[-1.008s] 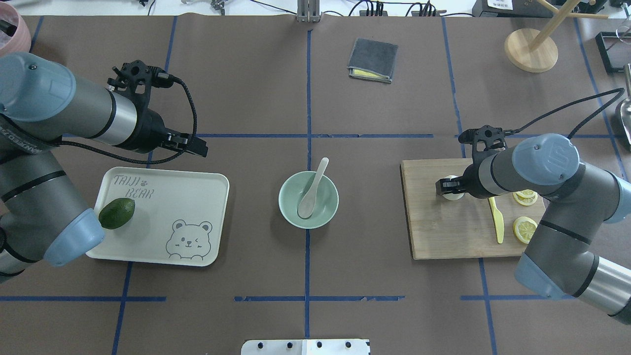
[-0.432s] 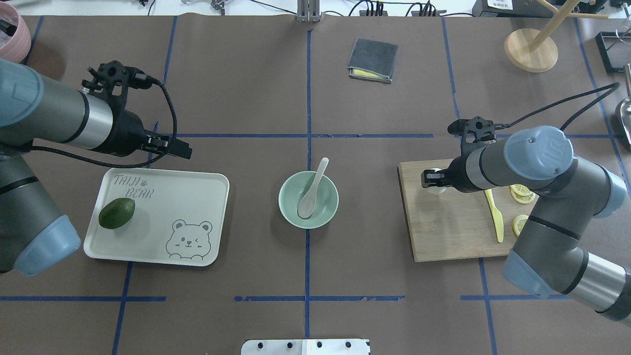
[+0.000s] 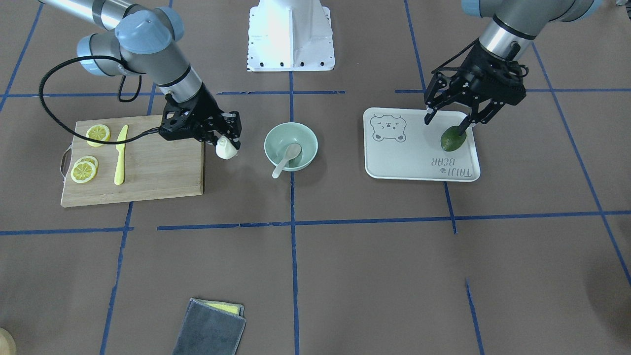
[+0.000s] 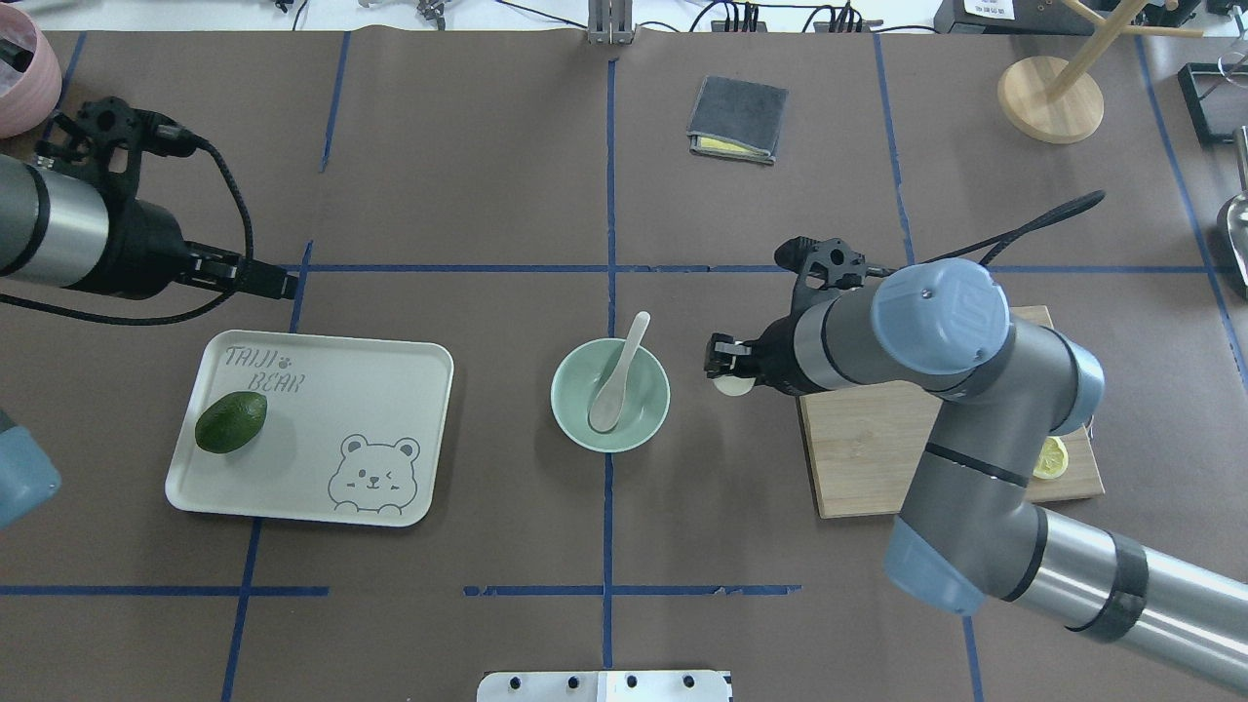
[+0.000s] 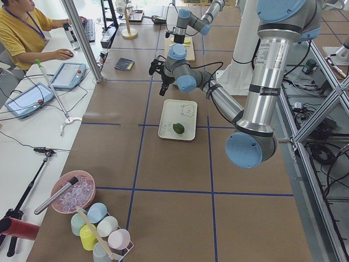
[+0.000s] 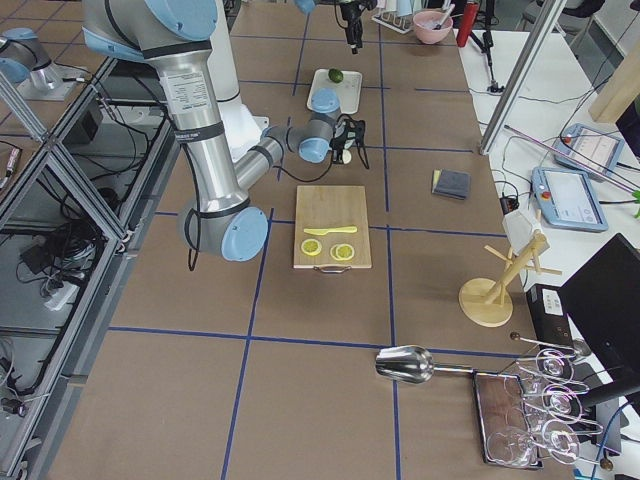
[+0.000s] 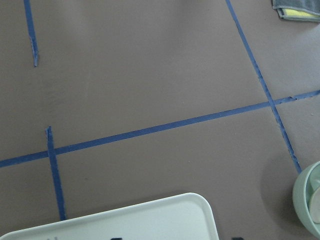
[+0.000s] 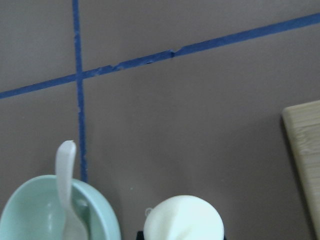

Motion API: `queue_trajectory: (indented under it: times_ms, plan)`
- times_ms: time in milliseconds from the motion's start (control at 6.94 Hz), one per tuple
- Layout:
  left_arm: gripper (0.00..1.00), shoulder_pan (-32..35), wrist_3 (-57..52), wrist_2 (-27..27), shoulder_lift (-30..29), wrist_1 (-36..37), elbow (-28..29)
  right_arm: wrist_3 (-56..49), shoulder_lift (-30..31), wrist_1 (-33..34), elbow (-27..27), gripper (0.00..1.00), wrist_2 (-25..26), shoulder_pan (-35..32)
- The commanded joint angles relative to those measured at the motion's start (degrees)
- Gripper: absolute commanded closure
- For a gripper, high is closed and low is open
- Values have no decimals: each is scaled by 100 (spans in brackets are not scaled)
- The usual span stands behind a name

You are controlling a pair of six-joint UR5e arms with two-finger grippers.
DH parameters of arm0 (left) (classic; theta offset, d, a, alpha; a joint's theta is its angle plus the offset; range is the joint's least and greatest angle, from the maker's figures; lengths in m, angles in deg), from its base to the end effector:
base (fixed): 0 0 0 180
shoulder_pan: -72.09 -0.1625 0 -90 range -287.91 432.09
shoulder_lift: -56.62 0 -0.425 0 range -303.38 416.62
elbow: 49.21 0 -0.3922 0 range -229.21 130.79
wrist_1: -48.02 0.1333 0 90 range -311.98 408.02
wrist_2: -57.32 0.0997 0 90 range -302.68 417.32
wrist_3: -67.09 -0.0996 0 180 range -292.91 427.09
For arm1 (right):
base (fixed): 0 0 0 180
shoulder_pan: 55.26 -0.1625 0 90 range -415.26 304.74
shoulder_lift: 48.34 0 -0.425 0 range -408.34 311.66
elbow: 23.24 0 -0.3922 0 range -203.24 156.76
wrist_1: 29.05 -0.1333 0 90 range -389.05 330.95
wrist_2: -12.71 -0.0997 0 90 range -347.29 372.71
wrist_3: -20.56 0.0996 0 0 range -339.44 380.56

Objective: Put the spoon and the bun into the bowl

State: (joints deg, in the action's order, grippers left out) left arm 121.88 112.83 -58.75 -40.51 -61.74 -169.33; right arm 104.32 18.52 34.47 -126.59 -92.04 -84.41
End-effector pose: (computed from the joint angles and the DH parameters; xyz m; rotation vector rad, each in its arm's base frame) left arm 0.2507 -0.4353 0.3119 0.4304 0.9695 0.1390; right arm -0.4832 -0.3931 0.2750 0.1123 -1.1126 0.2160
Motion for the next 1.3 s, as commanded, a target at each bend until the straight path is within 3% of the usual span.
queue_trajectory:
  times_ms: [0, 864, 1008, 1153]
  plan:
    - [20, 399, -775, -47, 484, -19, -152, 621, -1090, 676, 340, 49, 602, 532]
    - [19, 400, -777, -47, 485, -19, -108, 650, -1193, 689, 694, 55, 797, 533]
    - [18, 400, -777, -47, 485, -19, -117, 624, -1202, 689, 737, 53, 824, 542]
    - [18, 400, -777, -47, 476, -19, -117, 607, -1202, 680, 755, 35, 824, 550]
